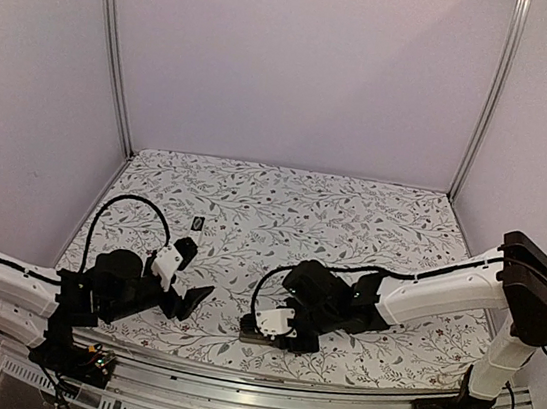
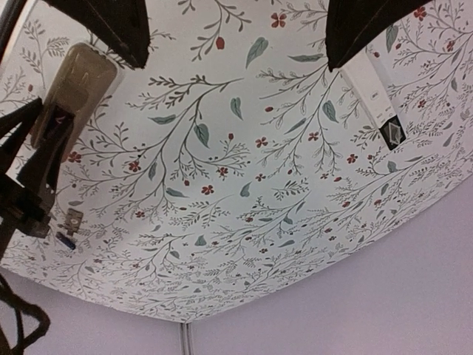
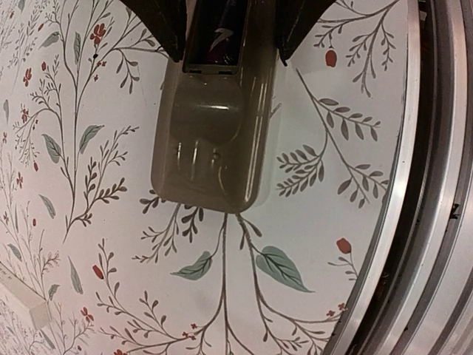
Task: Load the batteries into the remote control
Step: Press the battery in the battery compartment, then pick up the battery at the center of the board.
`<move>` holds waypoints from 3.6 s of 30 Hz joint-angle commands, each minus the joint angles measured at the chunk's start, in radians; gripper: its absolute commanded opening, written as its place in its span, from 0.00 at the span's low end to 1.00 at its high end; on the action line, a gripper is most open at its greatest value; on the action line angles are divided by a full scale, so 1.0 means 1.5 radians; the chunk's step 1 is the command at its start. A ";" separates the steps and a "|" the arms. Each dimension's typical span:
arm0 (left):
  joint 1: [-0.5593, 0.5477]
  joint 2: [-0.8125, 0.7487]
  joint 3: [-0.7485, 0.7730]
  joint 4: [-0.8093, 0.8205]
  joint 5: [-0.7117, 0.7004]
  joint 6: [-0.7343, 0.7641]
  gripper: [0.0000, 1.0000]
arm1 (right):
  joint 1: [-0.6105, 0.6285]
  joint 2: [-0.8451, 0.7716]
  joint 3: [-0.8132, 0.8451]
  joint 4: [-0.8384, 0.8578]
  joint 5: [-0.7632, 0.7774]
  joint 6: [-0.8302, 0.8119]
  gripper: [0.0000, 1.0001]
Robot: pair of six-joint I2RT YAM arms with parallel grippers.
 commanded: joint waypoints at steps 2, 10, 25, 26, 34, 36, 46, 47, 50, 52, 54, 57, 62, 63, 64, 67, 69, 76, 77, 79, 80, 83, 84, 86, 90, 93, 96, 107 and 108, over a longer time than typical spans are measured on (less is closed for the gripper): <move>0.009 0.010 0.004 0.012 0.012 0.001 0.82 | 0.013 0.000 0.003 -0.050 0.026 -0.007 0.40; 0.010 0.016 0.004 0.015 0.022 0.002 0.82 | 0.014 -0.039 0.009 -0.053 0.017 0.000 0.42; 0.012 0.024 0.008 0.017 0.029 0.005 0.82 | 0.015 -0.016 0.007 -0.059 0.011 0.000 0.40; 0.012 0.025 0.008 0.018 0.029 0.005 0.82 | 0.014 -0.011 0.008 -0.059 0.013 0.000 0.40; 0.012 0.026 0.008 0.017 0.031 0.003 0.82 | 0.014 0.019 0.021 -0.055 0.042 0.007 0.40; 0.013 0.026 0.008 0.017 0.032 0.003 0.82 | 0.014 0.023 0.023 -0.052 0.043 0.013 0.40; 0.014 0.025 0.009 0.017 0.029 0.004 0.82 | 0.014 0.040 0.032 -0.061 0.039 0.015 0.29; 0.013 0.025 0.009 0.015 0.029 0.004 0.82 | 0.014 0.041 0.031 -0.065 0.039 0.013 0.28; 0.014 0.023 0.009 0.015 0.029 0.004 0.82 | 0.014 0.039 0.026 -0.073 0.036 0.007 0.24; 0.013 0.024 0.009 0.015 0.030 0.004 0.82 | 0.014 0.038 0.026 -0.078 0.031 0.007 0.19; 0.014 0.024 0.009 0.015 0.030 0.005 0.82 | 0.015 0.036 0.026 -0.082 0.028 0.008 0.17; 0.014 0.024 0.009 0.015 0.030 0.005 0.82 | 0.014 0.033 0.027 -0.084 0.030 0.011 0.16; 0.014 0.024 0.011 0.014 0.031 0.006 0.82 | 0.014 0.030 0.046 -0.097 0.049 0.015 0.27; 0.013 0.024 0.011 0.013 0.031 0.006 0.82 | 0.014 0.028 0.050 -0.100 0.054 0.016 0.29; 0.014 0.024 0.011 0.013 0.031 0.007 0.82 | 0.014 0.024 0.054 -0.103 0.059 0.018 0.31; 0.014 0.024 0.012 0.013 0.031 0.008 0.82 | 0.014 0.008 0.062 -0.107 0.061 0.021 0.36; 0.013 0.025 0.012 0.014 0.032 0.010 0.82 | 0.014 0.001 0.067 -0.113 0.053 0.025 0.37; 0.014 0.024 0.014 0.010 0.032 0.010 0.82 | 0.014 -0.003 0.071 -0.126 0.042 0.028 0.38; 0.014 0.024 0.014 0.010 0.032 0.010 0.82 | 0.014 -0.003 0.071 -0.127 0.042 0.028 0.38; 0.014 0.024 0.014 0.009 0.033 0.010 0.82 | 0.015 -0.003 0.072 -0.128 0.043 0.024 0.38; 0.014 0.025 0.014 0.009 0.033 0.010 0.82 | 0.015 -0.003 0.071 -0.129 0.043 0.023 0.38; 0.014 0.024 0.015 0.007 0.033 0.012 0.82 | 0.014 -0.010 0.074 -0.128 0.047 0.024 0.38; 0.014 0.024 0.016 0.007 0.033 0.012 0.82 | 0.012 -0.019 0.077 -0.124 0.046 0.030 0.38; 0.013 0.023 0.016 0.007 0.033 0.013 0.82 | 0.000 -0.038 0.091 -0.119 0.032 0.045 0.39; 0.014 0.022 0.017 0.007 0.035 0.013 0.82 | -0.050 -0.093 0.115 -0.083 0.041 0.137 0.37; 0.014 0.020 0.017 0.005 0.034 0.013 0.82 | -0.120 -0.124 0.138 -0.104 0.109 0.295 0.34; 0.014 0.016 0.017 0.003 0.033 0.010 0.82 | -0.210 -0.137 0.148 -0.184 0.154 0.488 0.33; 0.014 0.032 0.025 -0.002 0.043 0.014 0.82 | -0.437 -0.181 -0.006 -0.323 0.143 0.760 0.36; 0.014 0.033 0.026 -0.003 0.045 0.014 0.82 | -0.448 -0.168 -0.015 -0.323 0.125 0.765 0.35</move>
